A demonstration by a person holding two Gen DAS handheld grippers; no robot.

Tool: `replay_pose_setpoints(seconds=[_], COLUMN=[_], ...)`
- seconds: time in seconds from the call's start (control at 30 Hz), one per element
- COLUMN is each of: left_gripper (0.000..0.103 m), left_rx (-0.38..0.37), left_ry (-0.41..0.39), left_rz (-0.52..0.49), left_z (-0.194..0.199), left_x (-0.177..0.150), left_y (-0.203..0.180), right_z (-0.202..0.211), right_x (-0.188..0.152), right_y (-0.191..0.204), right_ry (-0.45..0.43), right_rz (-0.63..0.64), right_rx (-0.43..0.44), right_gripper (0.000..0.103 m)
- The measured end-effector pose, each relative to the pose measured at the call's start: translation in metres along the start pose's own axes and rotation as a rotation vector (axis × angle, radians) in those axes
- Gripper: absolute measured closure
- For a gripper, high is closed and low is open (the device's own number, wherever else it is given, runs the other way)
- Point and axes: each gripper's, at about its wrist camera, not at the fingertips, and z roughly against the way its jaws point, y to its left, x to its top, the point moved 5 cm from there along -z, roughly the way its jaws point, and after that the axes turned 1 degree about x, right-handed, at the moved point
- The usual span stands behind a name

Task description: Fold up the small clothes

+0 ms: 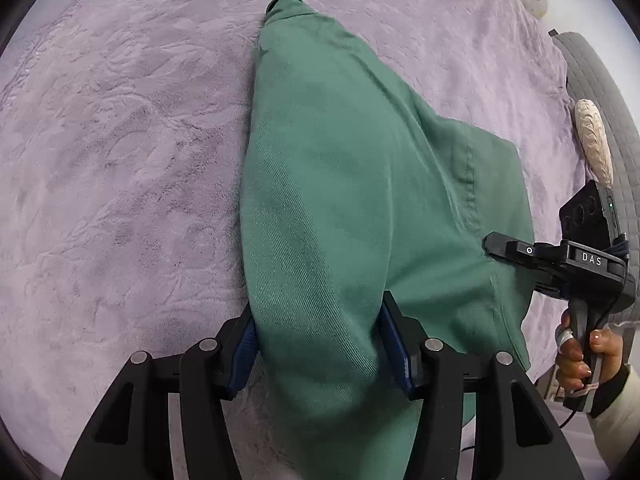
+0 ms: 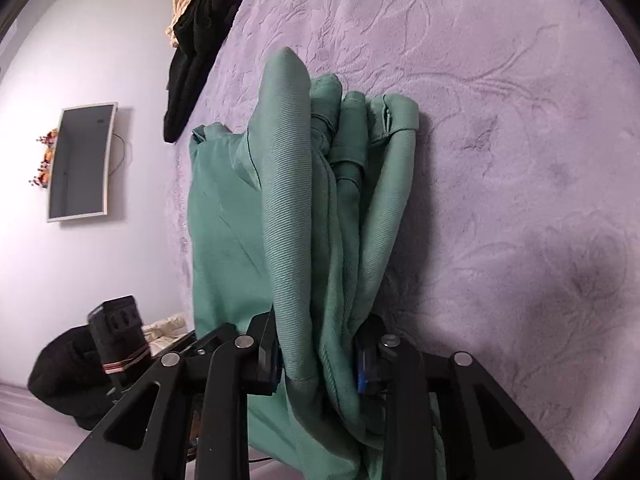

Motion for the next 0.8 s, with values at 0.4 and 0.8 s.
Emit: replay_pose_setpoints(seconds=[0.4,0.8], left_gripper=[0.047,0.047], left_rx=[0.09,0.126], left_ry=[-0.04,-0.033], left_rz=[0.019,0.041], left_z=[0.024,0.022], left_x=[-0.001,-0.004], left_y=[0.017,0.011], right_z=[0.002,0.016], right_x=[-0.002,-0.015], right_y=[0.032,0.032], right_ry=[-0.036,-0.042], right_rz=[0.093,0.146], right_rx=[-0.212,-0.27], right_gripper=[0.067,0.067])
